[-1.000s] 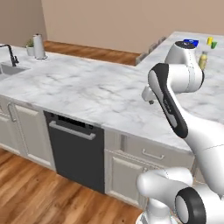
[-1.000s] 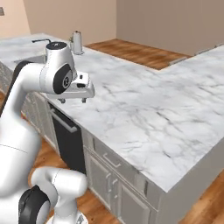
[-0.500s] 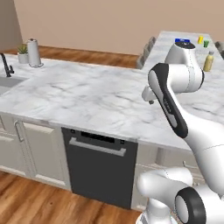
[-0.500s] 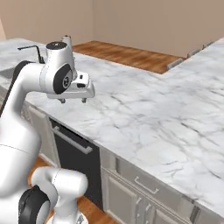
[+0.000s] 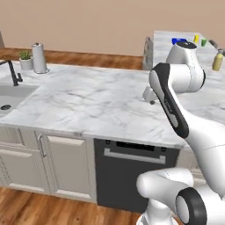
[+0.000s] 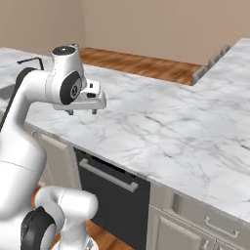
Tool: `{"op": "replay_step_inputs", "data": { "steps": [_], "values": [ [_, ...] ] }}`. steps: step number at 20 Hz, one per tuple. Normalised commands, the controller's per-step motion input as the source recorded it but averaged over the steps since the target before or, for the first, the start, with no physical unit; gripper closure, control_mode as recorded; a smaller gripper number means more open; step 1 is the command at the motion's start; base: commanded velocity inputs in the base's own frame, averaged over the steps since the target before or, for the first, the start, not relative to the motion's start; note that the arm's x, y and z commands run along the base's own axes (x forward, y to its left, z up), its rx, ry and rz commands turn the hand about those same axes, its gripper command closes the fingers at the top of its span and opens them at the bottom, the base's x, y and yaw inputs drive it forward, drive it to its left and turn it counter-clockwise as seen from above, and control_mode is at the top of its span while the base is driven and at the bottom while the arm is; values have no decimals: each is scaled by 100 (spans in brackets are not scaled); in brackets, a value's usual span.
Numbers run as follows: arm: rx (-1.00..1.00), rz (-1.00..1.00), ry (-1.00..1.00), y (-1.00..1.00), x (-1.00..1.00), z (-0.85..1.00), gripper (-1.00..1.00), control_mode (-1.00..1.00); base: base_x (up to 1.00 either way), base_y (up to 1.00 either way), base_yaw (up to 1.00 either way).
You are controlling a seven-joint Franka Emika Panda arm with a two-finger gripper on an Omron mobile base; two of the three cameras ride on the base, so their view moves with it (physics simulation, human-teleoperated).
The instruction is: Place the drinks on the dining counter in a tight cluster.
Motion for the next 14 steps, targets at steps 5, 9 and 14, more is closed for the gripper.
{"op": "replay_step_inputs", "data": {
  "steps": [5, 9, 14],
  "values": [
    [0, 0, 0, 0, 0, 0, -100, 100, 1, 100, -25],
    [0, 0, 0, 0, 0, 0, -100, 100, 0, 100, -23],
    [0, 0, 0, 0, 0, 0, -100, 100, 0, 100, -15]
  ]
}}
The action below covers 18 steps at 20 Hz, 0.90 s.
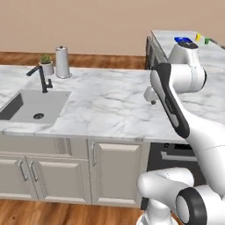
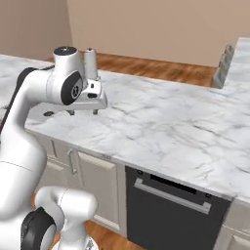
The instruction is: Place the drinks on the dining counter in a tight cluster.
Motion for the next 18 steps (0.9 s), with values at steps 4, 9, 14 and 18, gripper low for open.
{"op": "replay_step_inputs", "data": {
  "steps": [4, 9, 14, 18],
  "values": [
    [0, 0, 0, 0, 0, 0, -100, 100, 0, 100, -1],
    [0, 0, 0, 0, 0, 0, -100, 100, 0, 100, 2],
    [0, 0, 0, 0, 0, 0, -100, 100, 0, 100, 11],
    [0, 0, 0, 0, 0, 0, -100, 100, 0, 100, 16]
  ]
}}
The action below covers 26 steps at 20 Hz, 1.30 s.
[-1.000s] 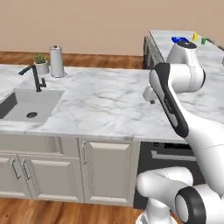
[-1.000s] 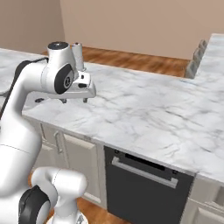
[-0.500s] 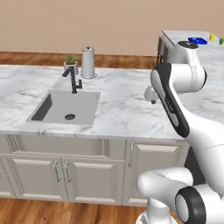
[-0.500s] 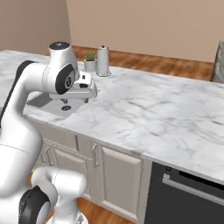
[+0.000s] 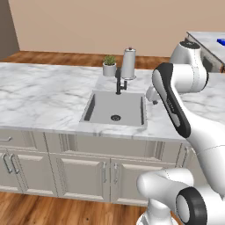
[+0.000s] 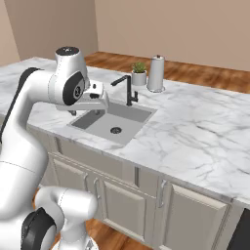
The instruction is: Place the drinks on the dining counter in a tight cluster.
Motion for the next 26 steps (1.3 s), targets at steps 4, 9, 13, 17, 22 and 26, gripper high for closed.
{"op": "replay_step_inputs", "data": {
  "steps": [4, 9, 13, 17, 22, 26],
  "values": [
    [0, 0, 0, 0, 0, 0, -100, 100, 0, 100, 13],
    [0, 0, 0, 0, 0, 0, -100, 100, 0, 100, 4],
    [0, 0, 0, 0, 0, 0, -100, 100, 1, 100, 1],
    [0, 0, 0, 0, 0, 0, -100, 100, 8, 100, 0],
    [0, 0, 0, 0, 0, 0, -100, 100, 21, 100, 1],
    [0, 0, 0, 0, 0, 0, -100, 100, 34, 100, 0]
  ]
}}
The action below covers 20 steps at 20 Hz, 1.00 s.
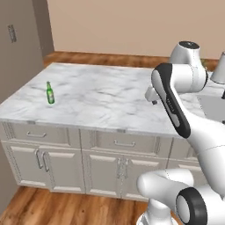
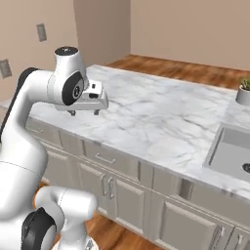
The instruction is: Place the drinks on the dining counter in a tight cluster.
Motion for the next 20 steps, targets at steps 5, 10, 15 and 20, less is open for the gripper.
{"op": "replay_step_inputs", "data": {
  "steps": [5, 10, 15, 20],
  "values": [
    [0, 0, 0, 0, 0, 0, -100, 100, 43, 100, 0],
    [0, 0, 0, 0, 0, 0, -100, 100, 61, 99, -2],
    [0, 0, 0, 0, 0, 0, -100, 100, 85, 57, -1],
    [0, 0, 0, 0, 0, 0, -100, 100, 90, 13, -17]
  ]
}}
